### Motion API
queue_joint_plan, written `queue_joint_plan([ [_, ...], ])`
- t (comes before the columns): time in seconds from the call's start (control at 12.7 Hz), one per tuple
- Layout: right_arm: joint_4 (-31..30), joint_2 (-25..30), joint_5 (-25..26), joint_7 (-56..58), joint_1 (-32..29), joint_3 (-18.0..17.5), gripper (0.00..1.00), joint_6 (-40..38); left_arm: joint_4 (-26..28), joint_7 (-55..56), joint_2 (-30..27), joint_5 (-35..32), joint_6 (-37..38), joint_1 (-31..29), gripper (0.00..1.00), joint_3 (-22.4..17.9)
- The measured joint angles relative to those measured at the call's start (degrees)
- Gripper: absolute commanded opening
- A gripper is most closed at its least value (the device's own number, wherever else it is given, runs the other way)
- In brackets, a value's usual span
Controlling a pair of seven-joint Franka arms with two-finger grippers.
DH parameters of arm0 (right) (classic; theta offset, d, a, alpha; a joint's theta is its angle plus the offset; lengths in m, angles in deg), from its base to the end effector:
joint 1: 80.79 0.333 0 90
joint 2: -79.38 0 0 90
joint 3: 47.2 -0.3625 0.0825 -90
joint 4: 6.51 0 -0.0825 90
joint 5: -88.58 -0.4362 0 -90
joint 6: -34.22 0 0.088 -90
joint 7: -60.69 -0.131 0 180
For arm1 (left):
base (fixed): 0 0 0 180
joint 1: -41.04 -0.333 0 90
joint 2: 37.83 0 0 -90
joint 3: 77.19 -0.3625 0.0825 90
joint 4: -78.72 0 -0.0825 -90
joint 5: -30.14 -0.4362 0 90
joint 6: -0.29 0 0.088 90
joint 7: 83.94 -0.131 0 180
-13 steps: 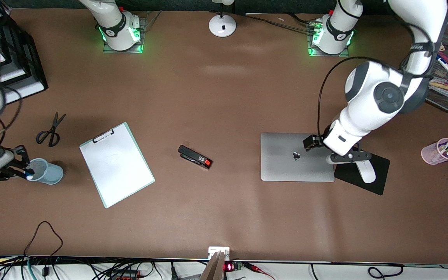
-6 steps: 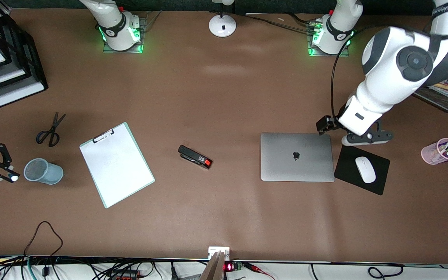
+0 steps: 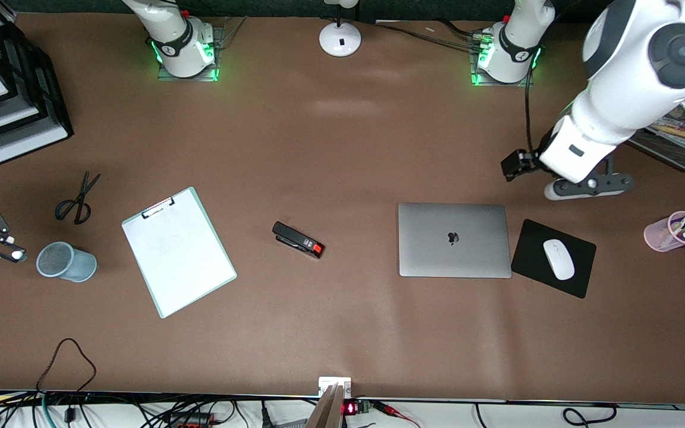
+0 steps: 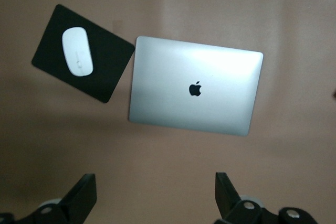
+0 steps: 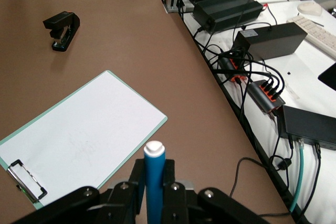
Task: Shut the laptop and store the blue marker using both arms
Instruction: 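Lift the marker toward the blue cup while the left gripper withdraws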
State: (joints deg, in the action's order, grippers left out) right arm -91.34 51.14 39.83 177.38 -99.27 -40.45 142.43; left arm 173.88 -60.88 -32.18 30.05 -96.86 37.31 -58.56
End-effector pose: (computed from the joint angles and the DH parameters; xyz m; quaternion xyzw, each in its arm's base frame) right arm 0.7304 -0.2470 0.4087 -0.7431 -0.5625 -0.3293 0.1515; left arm 0.6206 -0.1568 0.5517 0.9969 0.0713 -0.0326 0.0046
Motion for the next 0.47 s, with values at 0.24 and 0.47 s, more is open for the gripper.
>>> queue_joint_plan([
  [0.24,0.0,-1.5,-0.9,6.1,-0.9,0.0,0.0,-3.2,-2.2,-1.2,-0.9,-0.3,2.2,-1.3,1.0,0.0],
  [0.47,0.0,-2.9,1.3,12.6,-0.9,-0.2,0.0,-7.9,-2.3,-3.0,-3.0,-1.3,3.8,-1.5,1.0,0.0],
])
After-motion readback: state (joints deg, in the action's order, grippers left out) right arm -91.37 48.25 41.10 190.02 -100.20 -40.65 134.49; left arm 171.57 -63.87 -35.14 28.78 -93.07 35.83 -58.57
